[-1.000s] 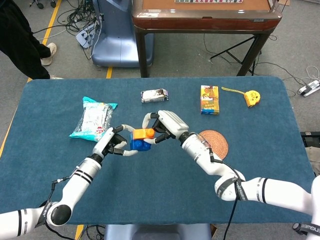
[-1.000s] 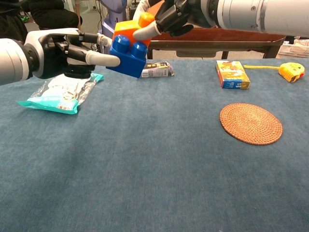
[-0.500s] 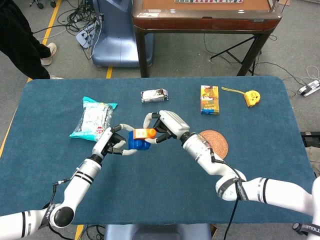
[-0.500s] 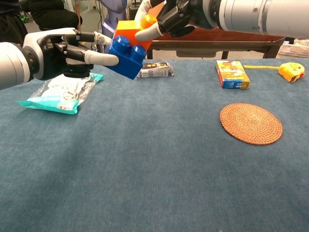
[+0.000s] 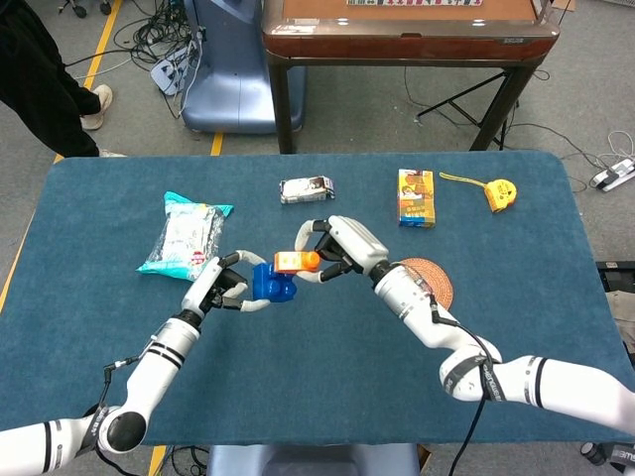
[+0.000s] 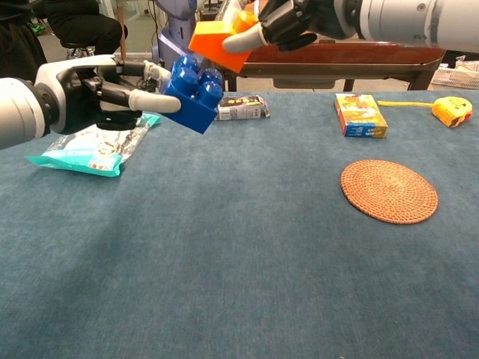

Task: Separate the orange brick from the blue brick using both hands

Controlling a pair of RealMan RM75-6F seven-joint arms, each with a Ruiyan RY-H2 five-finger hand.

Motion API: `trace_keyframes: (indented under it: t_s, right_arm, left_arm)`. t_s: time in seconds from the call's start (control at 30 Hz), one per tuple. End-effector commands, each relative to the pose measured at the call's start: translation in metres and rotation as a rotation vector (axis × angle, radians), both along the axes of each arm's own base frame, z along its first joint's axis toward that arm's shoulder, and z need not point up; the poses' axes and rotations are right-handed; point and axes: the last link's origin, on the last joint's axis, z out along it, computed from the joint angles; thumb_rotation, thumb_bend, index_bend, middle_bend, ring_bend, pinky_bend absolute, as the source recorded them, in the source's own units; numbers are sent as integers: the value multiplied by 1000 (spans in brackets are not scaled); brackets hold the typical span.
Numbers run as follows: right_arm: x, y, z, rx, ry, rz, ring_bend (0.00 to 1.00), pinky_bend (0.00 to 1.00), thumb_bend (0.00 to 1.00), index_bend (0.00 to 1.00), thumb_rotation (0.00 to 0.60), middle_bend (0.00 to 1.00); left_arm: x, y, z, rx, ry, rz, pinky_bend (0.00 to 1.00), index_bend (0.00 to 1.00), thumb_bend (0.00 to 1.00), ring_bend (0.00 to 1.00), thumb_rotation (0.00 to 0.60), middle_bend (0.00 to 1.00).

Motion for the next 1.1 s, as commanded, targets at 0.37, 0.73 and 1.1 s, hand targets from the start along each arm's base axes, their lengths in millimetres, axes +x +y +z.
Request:
trace_keyframes:
  t_s: [0.37, 0.73, 1.1]
  right_arm:
    - [-68, 10, -29, -30, 279, -42, 1000, 1000, 559, 633, 600, 1000]
    - [-91, 11, -75, -19, 445, -21, 1000, 1000, 192, 234, 600, 1000]
    - [-97, 12, -59, -75, 438, -33, 888, 997, 0, 13, 600, 987]
  left_arm:
    - [-20, -12, -25, -17, 308, -103, 1000, 764, 35, 1000, 600, 1000]
    - [-27, -10, -57, 38, 571, -172, 1000, 468, 30, 1000, 600, 1000]
    - [-30, -13, -38, 134, 674, -190, 1000, 173, 9, 999, 600, 1000]
